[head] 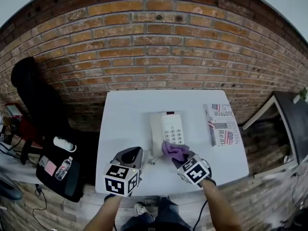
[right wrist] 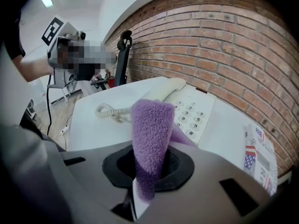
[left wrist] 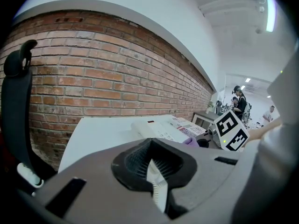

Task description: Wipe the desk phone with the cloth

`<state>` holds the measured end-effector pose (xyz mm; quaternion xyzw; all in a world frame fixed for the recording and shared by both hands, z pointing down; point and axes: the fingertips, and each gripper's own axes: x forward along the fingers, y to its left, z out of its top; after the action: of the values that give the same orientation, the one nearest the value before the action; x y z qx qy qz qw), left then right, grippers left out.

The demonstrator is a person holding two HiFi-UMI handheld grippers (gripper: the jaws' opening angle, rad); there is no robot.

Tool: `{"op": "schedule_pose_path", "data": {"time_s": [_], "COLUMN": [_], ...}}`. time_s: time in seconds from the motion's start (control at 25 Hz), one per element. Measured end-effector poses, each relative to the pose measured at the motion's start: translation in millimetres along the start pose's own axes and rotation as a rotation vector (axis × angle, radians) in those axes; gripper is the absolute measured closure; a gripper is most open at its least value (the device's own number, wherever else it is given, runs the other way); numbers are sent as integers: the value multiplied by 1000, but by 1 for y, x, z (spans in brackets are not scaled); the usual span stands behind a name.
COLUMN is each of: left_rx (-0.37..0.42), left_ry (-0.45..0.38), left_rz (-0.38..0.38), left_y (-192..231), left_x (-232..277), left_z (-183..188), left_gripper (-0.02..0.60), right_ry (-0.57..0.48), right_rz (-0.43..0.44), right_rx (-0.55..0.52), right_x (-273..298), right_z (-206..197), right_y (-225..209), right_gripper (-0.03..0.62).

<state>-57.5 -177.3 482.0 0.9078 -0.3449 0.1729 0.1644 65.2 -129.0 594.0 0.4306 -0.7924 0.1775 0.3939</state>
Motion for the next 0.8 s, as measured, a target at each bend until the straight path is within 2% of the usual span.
{"op": "schedule_pose_path", "data": {"time_s": [0.2, 0.36, 0.56, 0.8], "left_rx": [3, -2, -5, -19], "left_ry": [-8, -26, -43, -45], "left_rz": [-13, -14, -11, 19], "left_y": [-2, 0, 2, 11], "left_x": [-3, -5, -3, 2], "left_z": [3, 9, 18, 26], "left_gripper": [577, 577, 577, 577], "right_ry": [24, -11, -74, -142], "right_rz": [22, -6, -77, -111], "right_rx": [-12, 6, -14, -51], "right_x": [-10, -30, -57, -61], "right_z": [-12, 1, 40, 102], "right_y": [9, -5, -40, -77], "right_gripper": [549, 549, 549, 549]}}
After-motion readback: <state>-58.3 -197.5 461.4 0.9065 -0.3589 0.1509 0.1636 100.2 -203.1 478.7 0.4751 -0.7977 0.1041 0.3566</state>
